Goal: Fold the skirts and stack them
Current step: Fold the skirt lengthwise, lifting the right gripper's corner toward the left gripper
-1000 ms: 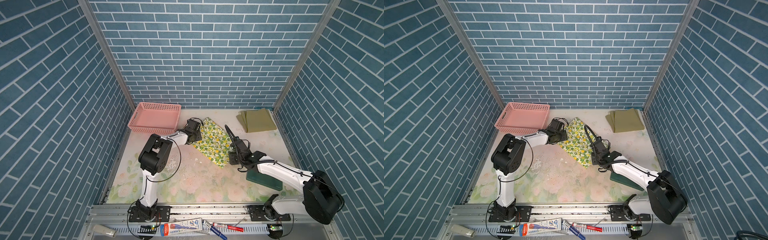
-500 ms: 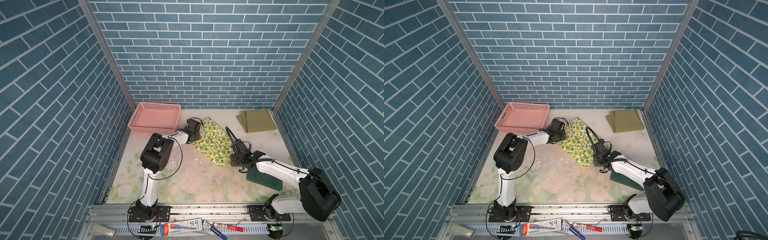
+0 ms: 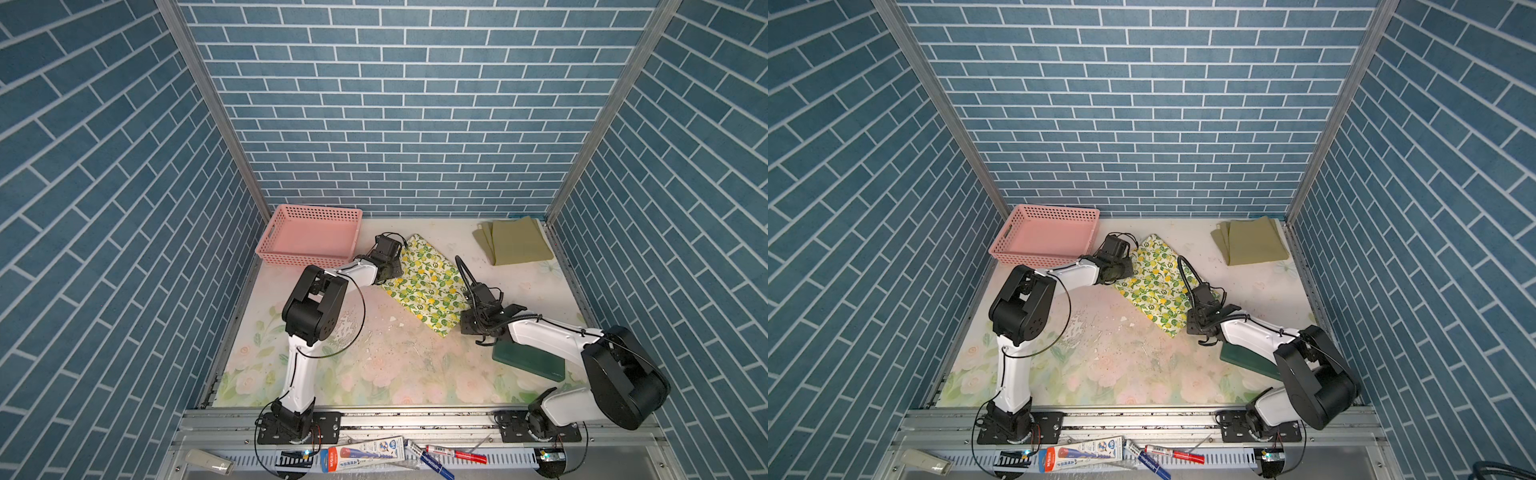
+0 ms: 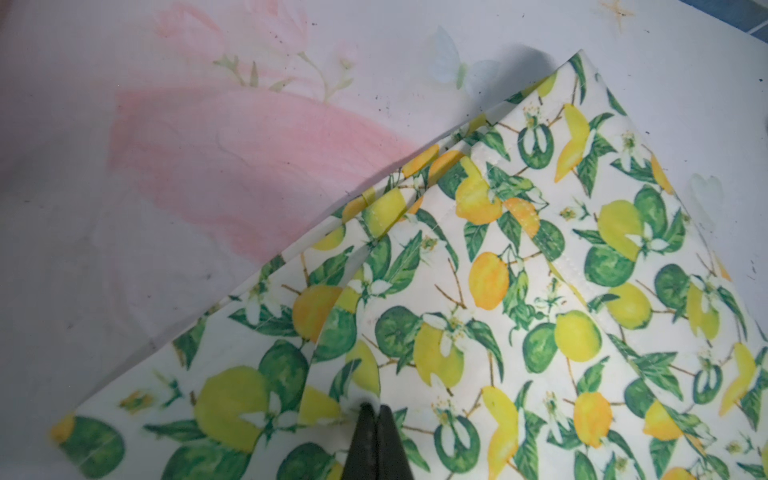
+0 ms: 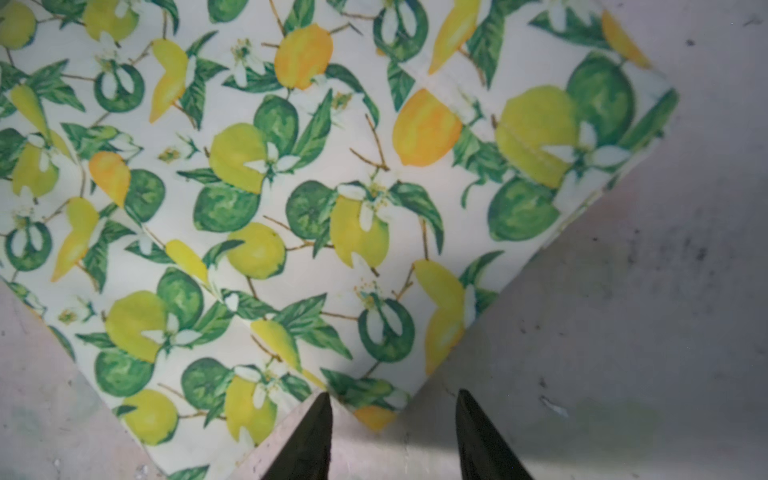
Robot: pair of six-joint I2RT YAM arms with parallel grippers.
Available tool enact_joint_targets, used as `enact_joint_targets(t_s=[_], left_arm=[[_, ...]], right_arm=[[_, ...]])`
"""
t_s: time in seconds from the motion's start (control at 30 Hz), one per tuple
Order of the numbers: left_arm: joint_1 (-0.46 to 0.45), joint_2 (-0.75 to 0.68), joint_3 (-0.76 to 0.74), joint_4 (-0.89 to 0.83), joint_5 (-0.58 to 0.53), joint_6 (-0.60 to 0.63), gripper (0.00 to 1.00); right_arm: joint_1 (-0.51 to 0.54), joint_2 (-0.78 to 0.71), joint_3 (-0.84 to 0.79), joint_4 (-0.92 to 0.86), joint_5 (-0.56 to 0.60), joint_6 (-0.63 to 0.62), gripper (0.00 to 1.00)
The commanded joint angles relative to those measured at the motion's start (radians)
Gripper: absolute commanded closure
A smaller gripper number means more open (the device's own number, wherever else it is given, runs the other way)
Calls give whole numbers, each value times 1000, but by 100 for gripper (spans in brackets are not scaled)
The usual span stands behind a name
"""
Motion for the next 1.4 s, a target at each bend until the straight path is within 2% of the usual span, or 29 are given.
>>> enact_joint_targets(t_s=[0.0, 0.1, 0.2, 0.43, 0.63, 0.83, 1.07, 1.37], left_arm=[[2, 6, 15, -24, 0, 17, 100], [2, 2, 11, -21, 2, 19, 100], [2, 0, 16, -27, 6, 24, 100], [2, -53, 54, -83, -6, 69, 100], [11, -108, 94, -147, -16, 118, 100], [34, -169, 64, -162, -14, 134, 100], [73, -201, -23, -133, -13, 140, 100], [98, -132, -79, -93, -11, 136, 100]], right_arm=[[-5, 35, 0, 62, -44, 48, 56], [-4, 57, 11, 79, -36, 51, 71], [-5, 56, 30, 74, -29, 42, 100], [-4, -34, 79, -26, 10, 19, 100], [-1, -107, 111, -79, -8, 17, 100], [46, -148, 139, -111, -1, 24, 100], [128, -126, 149, -118, 25, 51, 100], [219, -43, 130, -70, 18, 106, 100]])
